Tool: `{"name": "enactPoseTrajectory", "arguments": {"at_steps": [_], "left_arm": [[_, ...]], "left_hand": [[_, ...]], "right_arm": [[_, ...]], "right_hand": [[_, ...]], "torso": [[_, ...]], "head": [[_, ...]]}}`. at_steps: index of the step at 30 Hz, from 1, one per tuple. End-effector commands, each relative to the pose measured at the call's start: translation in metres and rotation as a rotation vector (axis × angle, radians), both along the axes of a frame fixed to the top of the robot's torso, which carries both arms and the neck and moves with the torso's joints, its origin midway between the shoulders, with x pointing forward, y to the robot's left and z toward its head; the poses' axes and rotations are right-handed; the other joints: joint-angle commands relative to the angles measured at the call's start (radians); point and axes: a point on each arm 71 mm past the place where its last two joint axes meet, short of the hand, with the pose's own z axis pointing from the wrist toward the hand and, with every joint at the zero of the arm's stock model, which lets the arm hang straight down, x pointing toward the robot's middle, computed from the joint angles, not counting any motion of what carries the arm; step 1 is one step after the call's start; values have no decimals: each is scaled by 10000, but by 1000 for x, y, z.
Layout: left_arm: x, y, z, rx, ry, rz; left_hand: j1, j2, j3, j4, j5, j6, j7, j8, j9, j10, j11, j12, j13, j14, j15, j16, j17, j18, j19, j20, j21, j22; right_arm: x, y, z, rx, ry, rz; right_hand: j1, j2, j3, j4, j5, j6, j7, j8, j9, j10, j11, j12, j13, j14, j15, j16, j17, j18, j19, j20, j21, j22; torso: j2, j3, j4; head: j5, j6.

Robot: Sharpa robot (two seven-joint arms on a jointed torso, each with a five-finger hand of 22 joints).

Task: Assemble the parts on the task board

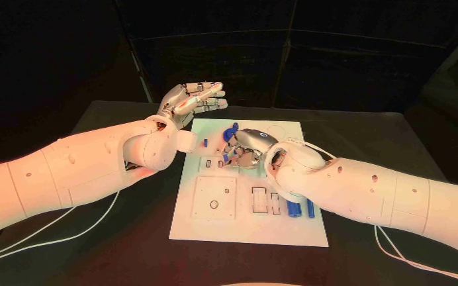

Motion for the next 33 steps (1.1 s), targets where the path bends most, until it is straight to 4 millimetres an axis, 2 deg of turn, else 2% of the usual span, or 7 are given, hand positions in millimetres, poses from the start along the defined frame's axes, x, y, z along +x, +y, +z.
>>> {"name": "enactPoseTrajectory", "arguments": {"at_steps": [1,22,28,33], "left_arm": [[0,0,2,-35,-131,19],[0,0,2,-34,-143,31],[0,0,2,-35,-140,27],[0,0,2,-32,-141,33]], "left_hand": [[50,57,-12,-72,29,28,364,-27,1,39,-44,10,-3,55,7,-27,-9,75,88,1,-40,-7],[57,70,-6,-100,31,26,372,-30,-2,32,-43,3,-9,77,-2,-28,-8,80,143,-9,-23,2],[57,70,-6,-100,31,26,372,-30,-2,32,-43,3,-9,77,-2,-28,-8,80,143,-9,-23,2],[57,70,-6,-100,31,26,372,-30,-2,32,-43,3,-9,77,-2,-28,-8,80,143,-9,-23,2]], "right_arm": [[1,0,-1,-115,-128,-193],[1,3,-12,-455,354,-201],[0,2,-16,-685,584,-160],[0,2,-17,-795,685,-160]], "right_hand": [[-17,38,53,-2,-68,238,-153,35,14,464,-380,-26,128,802,-38,-3,1551,-66,39,2,-6,11],[-251,-127,108,51,-101,198,-133,-2,6,428,-363,-74,90,795,-26,-24,1516,-56,11,11,-32,-38],[-338,-176,117,84,-105,189,-127,-11,6,421,-357,-80,87,795,-21,-26,1516,-53,1,16,-41,-55],[-441,-231,112,128,-107,163,-117,-30,2,412,-347,-90,80,794,-13,-31,1509,-49,-11,22,-53,-74]], "torso": [[-7,-5,-2],[-12,-4,-4],[-15,-6,0],[-14,-1,-15]], "head": [[13,-42],[33,-111],[-32,-149],[-17,-158]]}}
